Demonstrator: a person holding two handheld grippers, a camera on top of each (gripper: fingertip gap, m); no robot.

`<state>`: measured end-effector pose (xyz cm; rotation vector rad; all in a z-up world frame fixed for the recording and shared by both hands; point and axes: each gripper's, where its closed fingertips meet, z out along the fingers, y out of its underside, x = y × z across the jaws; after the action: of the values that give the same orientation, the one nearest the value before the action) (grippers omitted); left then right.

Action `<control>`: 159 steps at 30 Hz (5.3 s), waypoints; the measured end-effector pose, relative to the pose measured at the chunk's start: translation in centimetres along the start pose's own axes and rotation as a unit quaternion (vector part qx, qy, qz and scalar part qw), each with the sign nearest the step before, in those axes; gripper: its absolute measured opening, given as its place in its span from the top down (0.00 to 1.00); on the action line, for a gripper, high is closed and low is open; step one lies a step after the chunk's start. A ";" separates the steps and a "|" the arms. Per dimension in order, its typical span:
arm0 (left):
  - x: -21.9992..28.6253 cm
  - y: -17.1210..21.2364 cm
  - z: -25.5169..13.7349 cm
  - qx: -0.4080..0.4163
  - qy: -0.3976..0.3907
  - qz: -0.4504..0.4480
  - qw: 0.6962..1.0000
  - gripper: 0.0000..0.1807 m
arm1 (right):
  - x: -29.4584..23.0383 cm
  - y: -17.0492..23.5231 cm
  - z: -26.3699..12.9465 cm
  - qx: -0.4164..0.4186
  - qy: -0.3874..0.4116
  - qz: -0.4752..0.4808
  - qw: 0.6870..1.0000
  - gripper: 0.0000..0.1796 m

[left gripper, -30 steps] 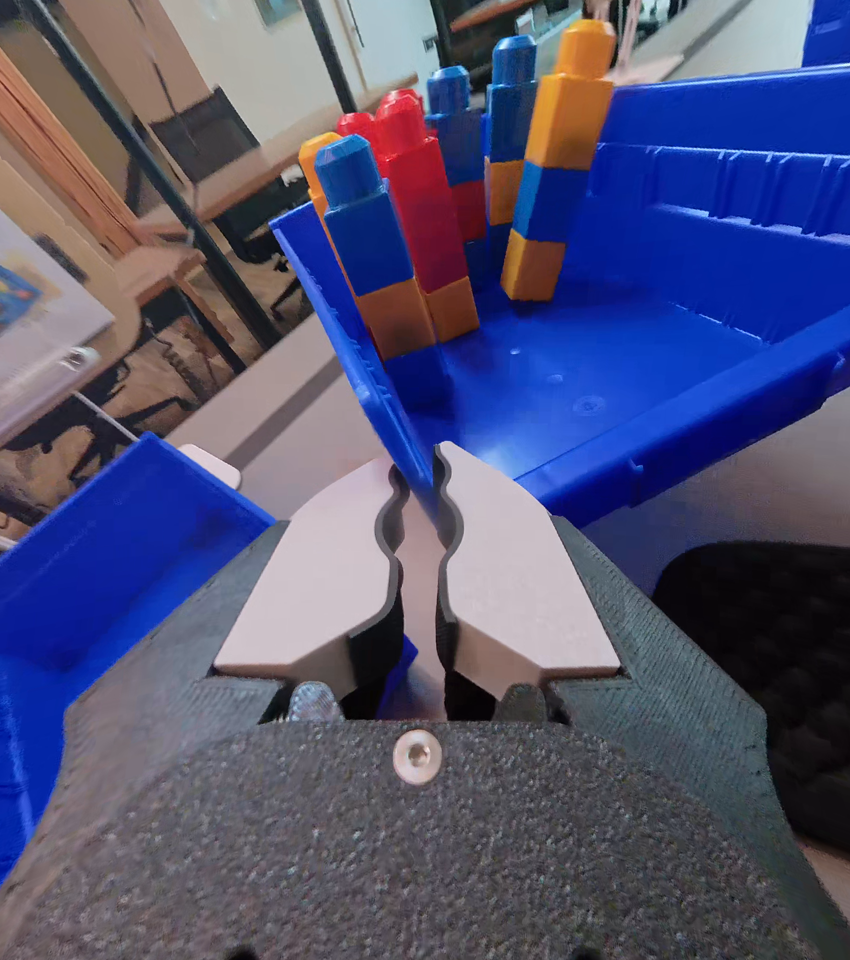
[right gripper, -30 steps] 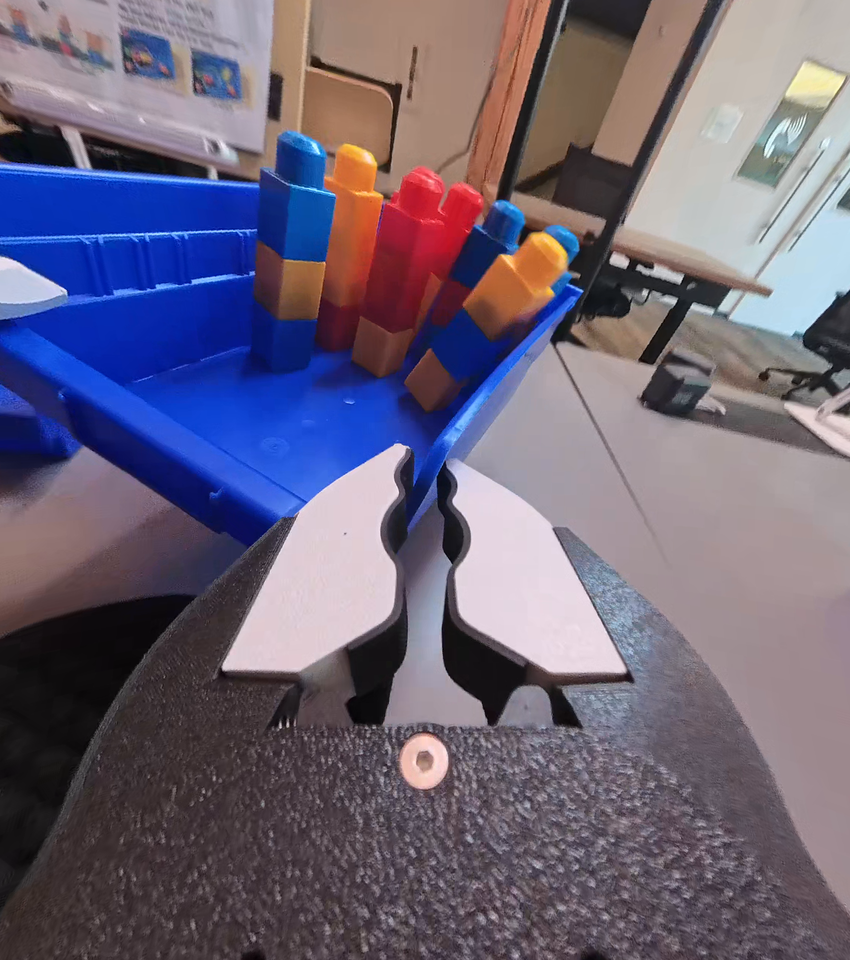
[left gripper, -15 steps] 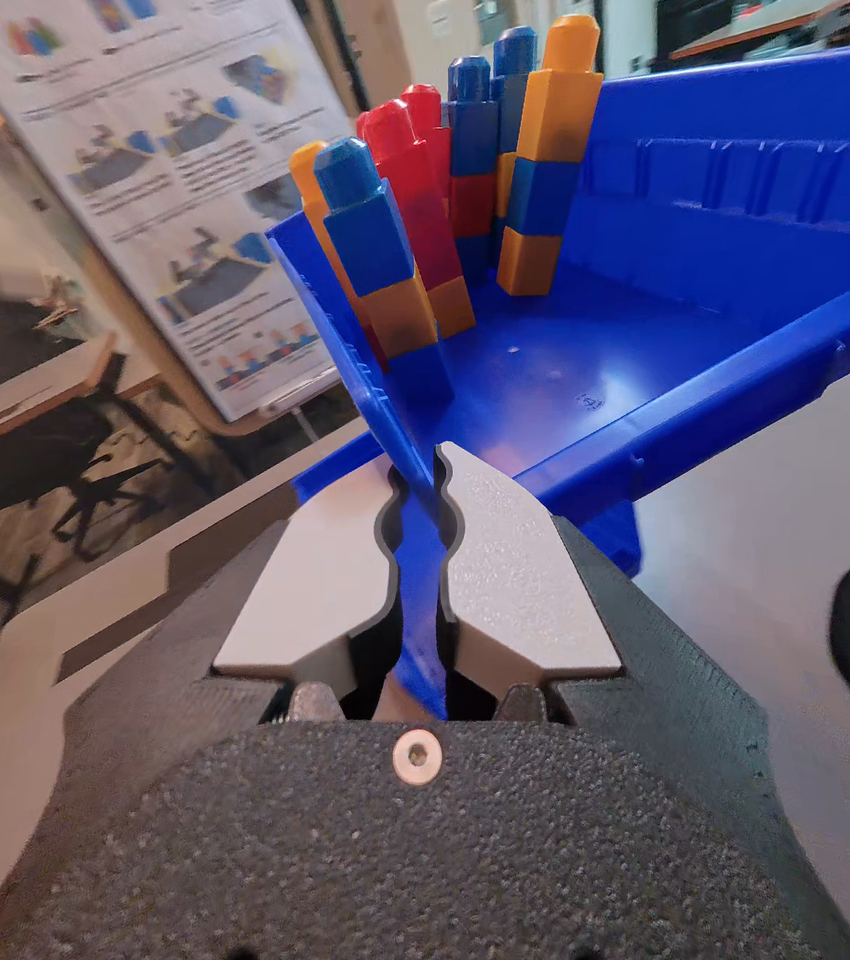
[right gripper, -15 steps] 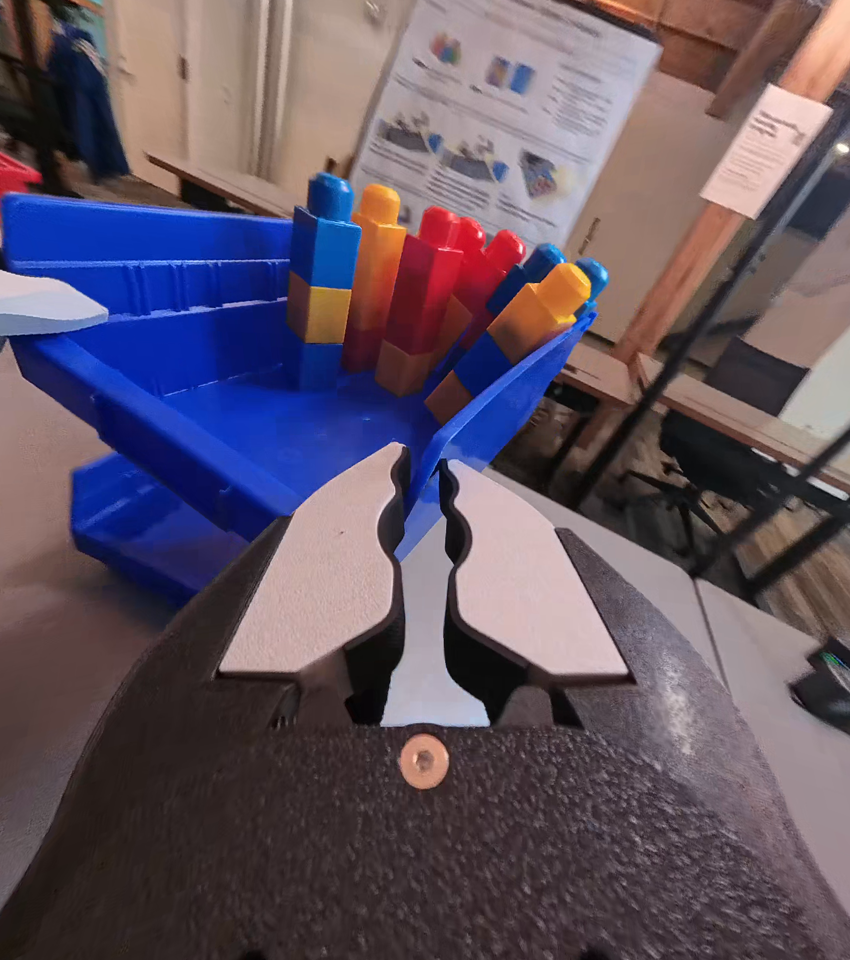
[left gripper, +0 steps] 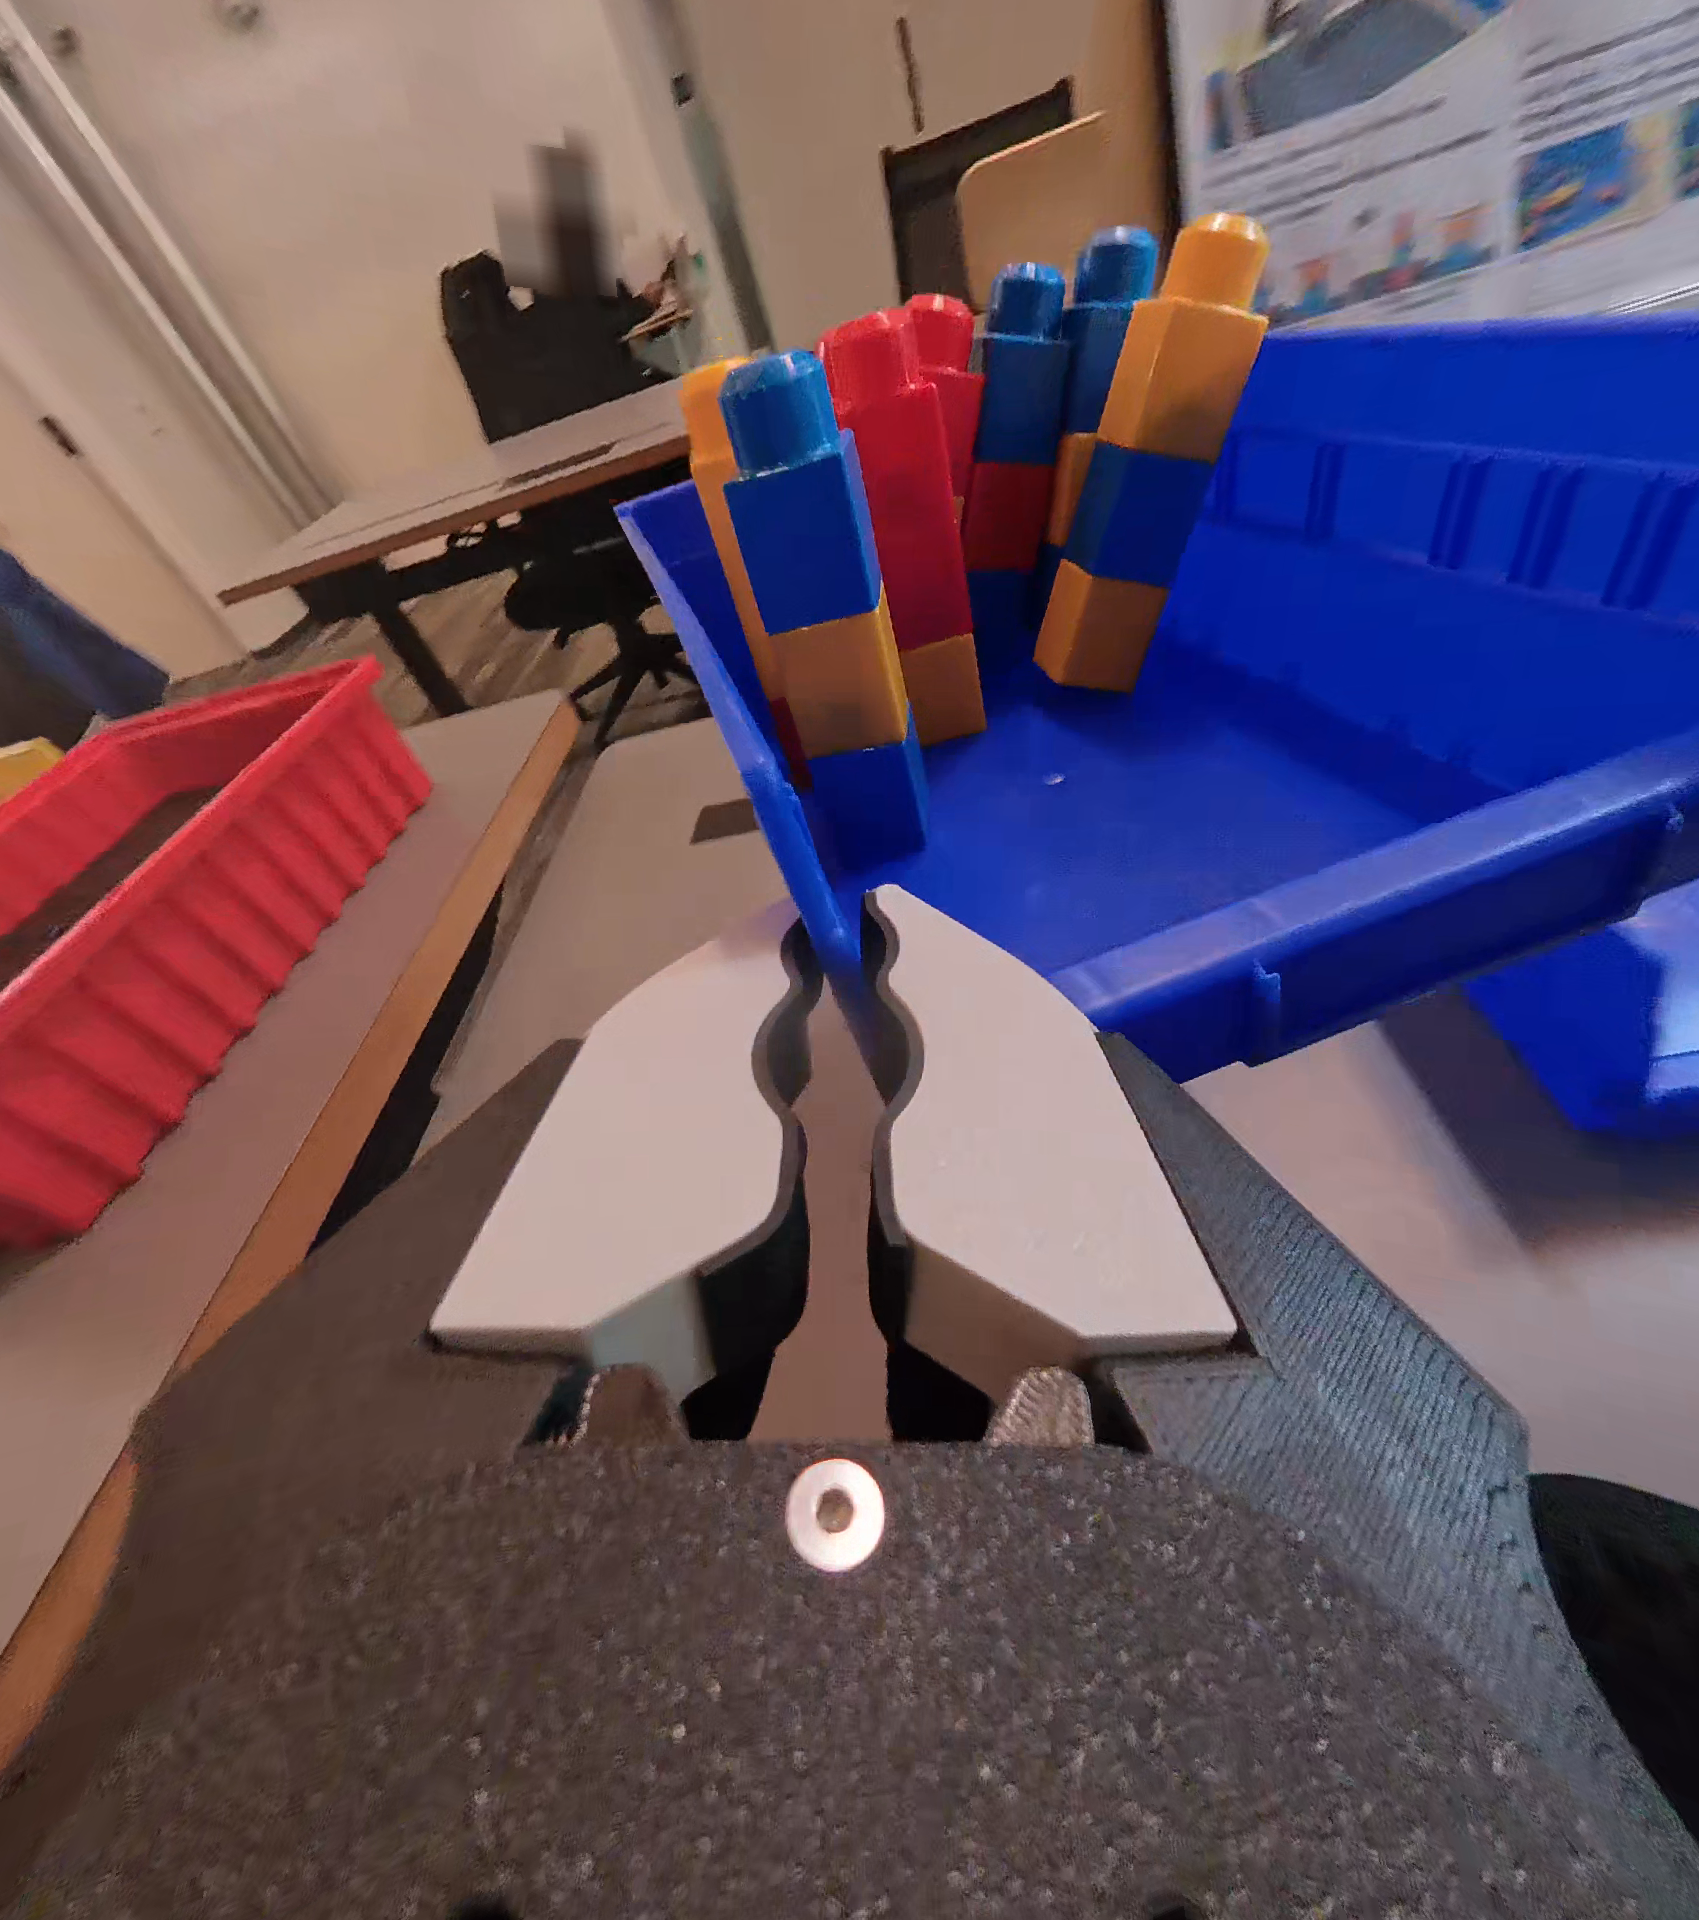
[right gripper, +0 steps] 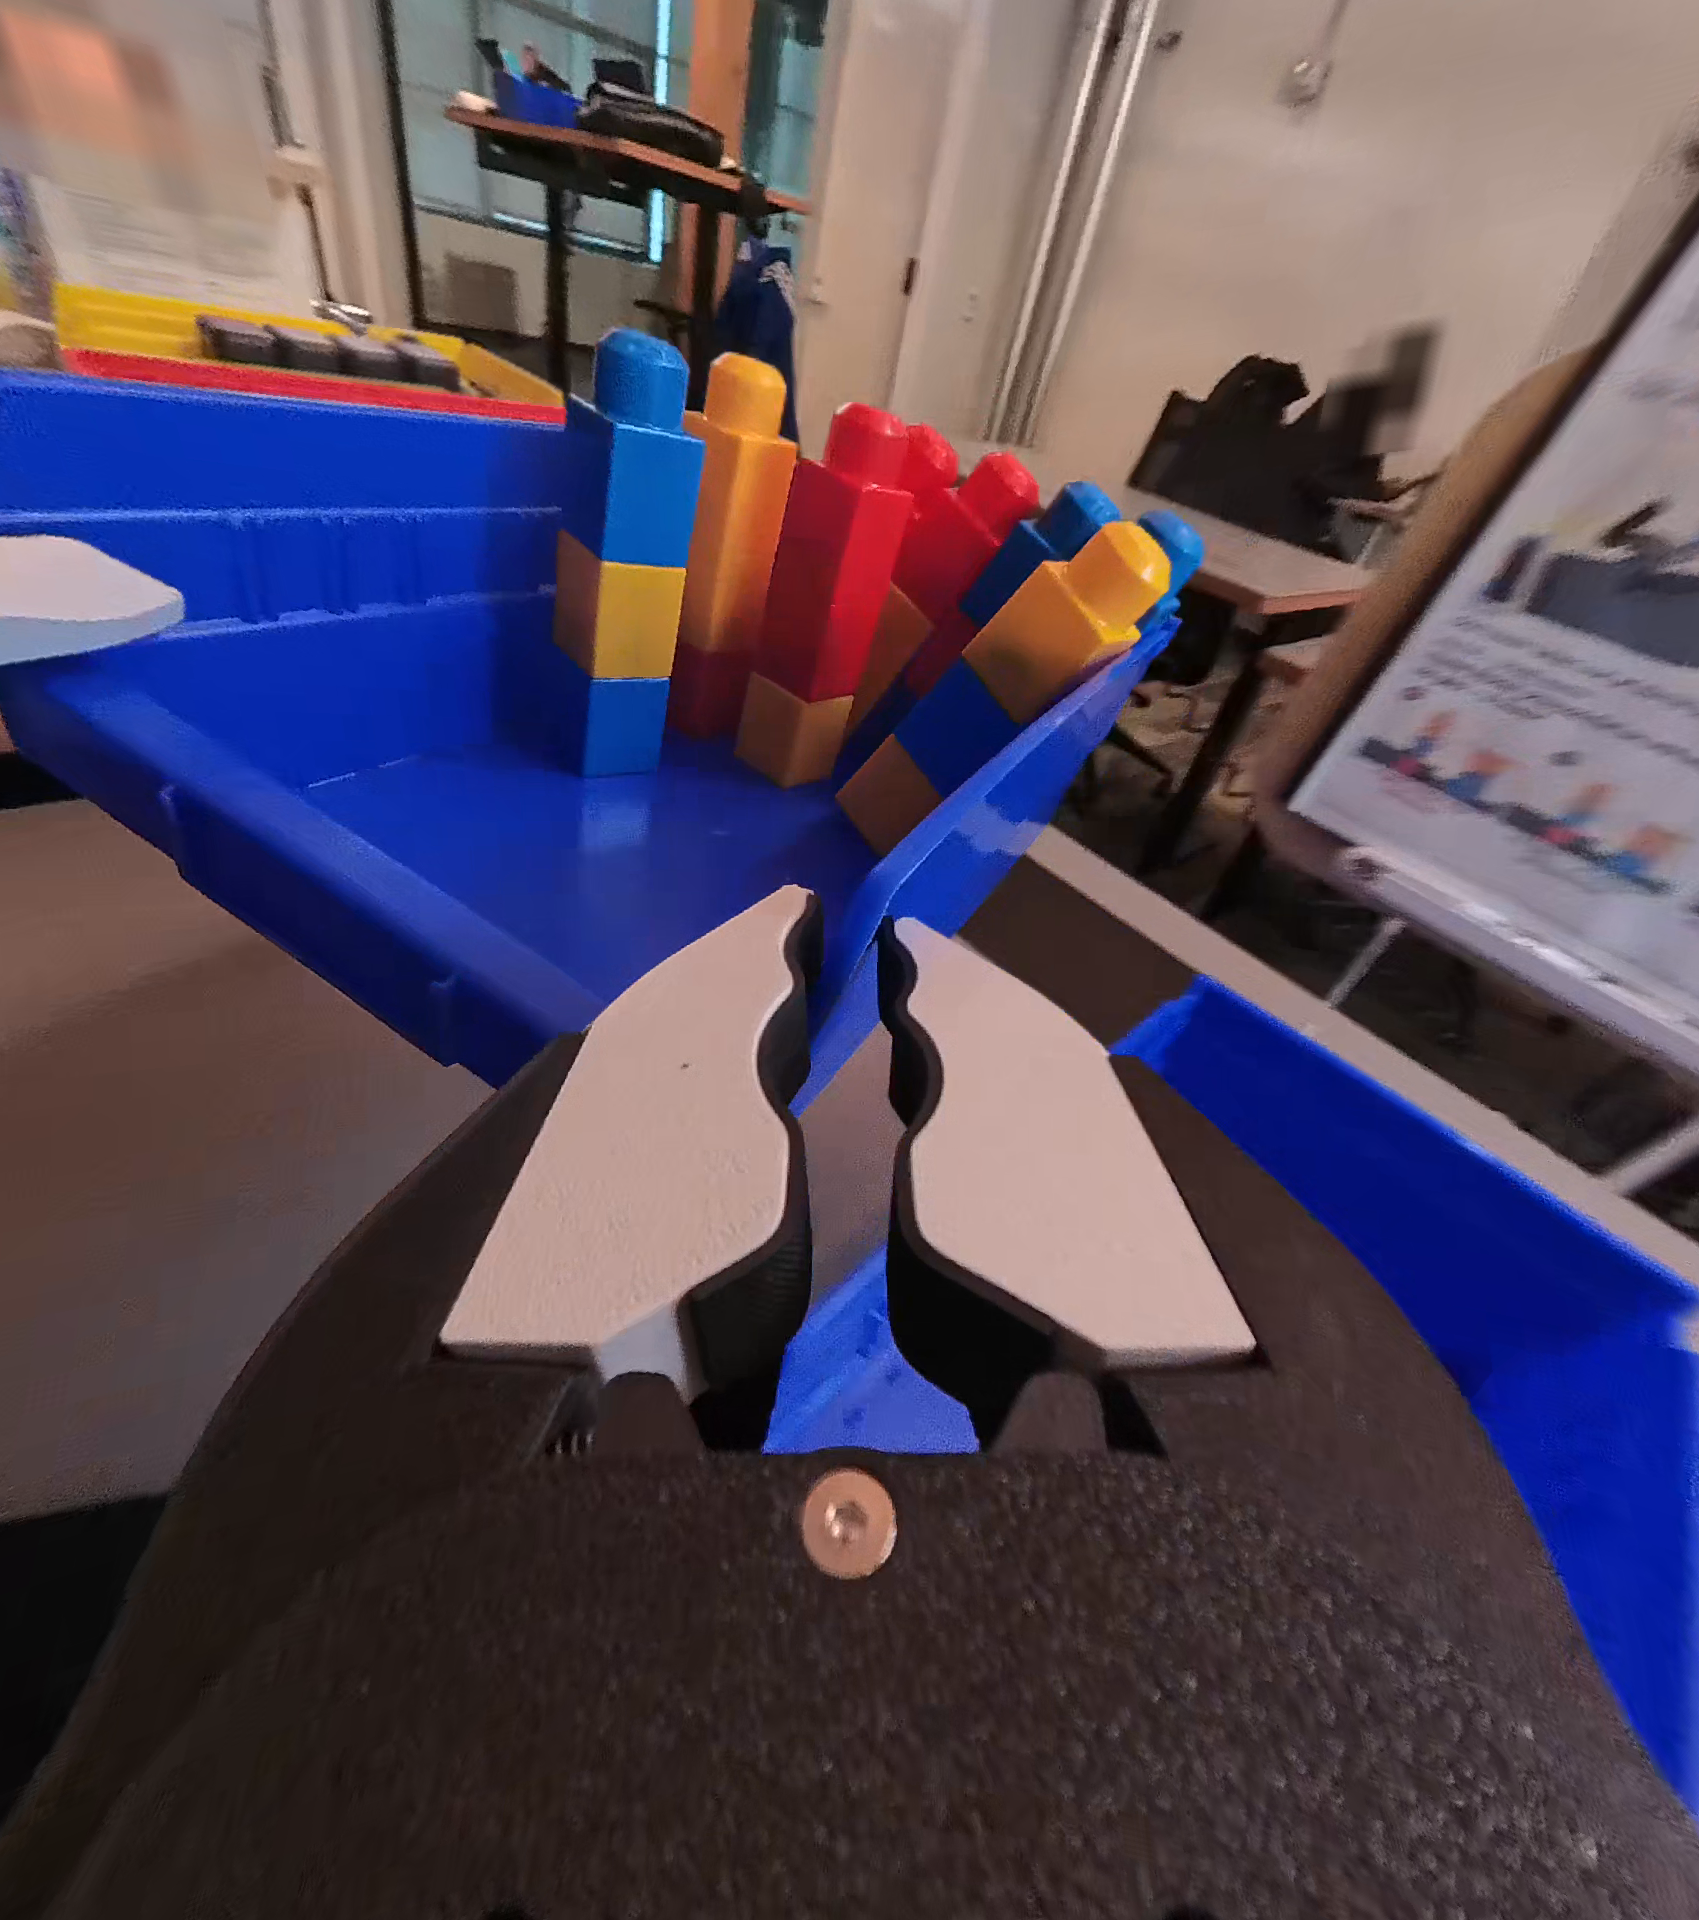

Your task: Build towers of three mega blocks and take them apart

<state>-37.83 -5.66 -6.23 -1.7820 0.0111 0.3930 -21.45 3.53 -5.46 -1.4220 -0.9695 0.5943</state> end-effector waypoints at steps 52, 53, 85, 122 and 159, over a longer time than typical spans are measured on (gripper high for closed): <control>12.4 2.3 4.4 0.068 0.258 -0.088 0.960 0.83 | 12.9 18.6 -10.7 -0.173 0.100 0.153 0.968 0.63; 14.6 2.0 4.2 0.065 0.286 -0.077 0.953 0.82 | 13.9 19.0 -10.9 -0.176 0.123 0.127 0.968 0.80; 41.8 -2.4 6.1 0.061 0.464 0.098 0.878 0.88 | 32.3 24.5 -34.1 -0.115 0.486 0.234 0.834 0.97; 10.8 15.1 18.4 -0.262 0.185 0.251 0.913 0.74 | 32.9 24.9 -28.0 -0.145 0.404 0.156 0.890 0.89; 10.3 14.9 15.4 -0.084 0.219 0.377 0.896 0.81 | 17.7 16.9 -16.5 -0.055 0.147 0.047 0.986 0.79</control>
<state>-35.28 7.28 -26.09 -1.9543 1.0414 0.5395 4.78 11.18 -16.56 -1.6078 -0.7116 0.3882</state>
